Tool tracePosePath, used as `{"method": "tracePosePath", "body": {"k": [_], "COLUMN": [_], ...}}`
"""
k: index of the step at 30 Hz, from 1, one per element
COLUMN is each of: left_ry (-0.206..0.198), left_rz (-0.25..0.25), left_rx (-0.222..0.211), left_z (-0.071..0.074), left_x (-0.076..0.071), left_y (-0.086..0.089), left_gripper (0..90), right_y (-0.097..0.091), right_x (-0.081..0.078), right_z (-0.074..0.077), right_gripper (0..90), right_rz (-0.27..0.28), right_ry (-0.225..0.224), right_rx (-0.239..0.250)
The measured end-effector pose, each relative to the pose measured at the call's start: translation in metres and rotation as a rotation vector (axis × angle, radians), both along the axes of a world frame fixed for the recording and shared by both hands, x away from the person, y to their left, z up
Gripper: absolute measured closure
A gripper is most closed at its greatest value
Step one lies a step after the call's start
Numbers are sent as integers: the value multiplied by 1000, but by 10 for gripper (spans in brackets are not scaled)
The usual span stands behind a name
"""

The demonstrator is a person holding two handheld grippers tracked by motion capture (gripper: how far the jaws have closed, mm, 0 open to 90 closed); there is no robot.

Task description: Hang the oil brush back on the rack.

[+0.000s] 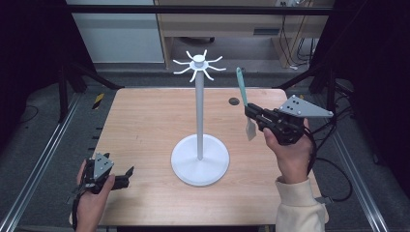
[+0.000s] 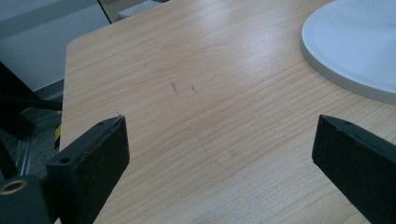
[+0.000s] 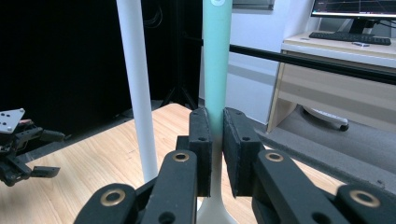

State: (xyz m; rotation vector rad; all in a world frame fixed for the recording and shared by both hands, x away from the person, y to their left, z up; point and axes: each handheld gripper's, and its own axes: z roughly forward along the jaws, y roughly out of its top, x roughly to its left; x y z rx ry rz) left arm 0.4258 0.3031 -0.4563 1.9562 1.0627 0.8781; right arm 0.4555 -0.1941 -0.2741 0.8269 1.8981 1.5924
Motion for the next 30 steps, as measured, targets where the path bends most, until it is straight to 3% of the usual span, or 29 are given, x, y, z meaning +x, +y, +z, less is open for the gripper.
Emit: {"method": "tracePosePath", "body": {"k": [13,30], "left_ry": [0,0], "left_rz": [-1,-1], "left_rx": [0,1], "left_z": [0,0], "left_x": [0,0], "left_y": [-1,-1], "left_gripper": [35,35], "right_y": [-3,9], "right_x": [-7,-19], "right_z": [2,10], "right_gripper": [823,823], "right_rz": [5,65], "right_ry": [-13,-43], "right_rx": [11,20]}}
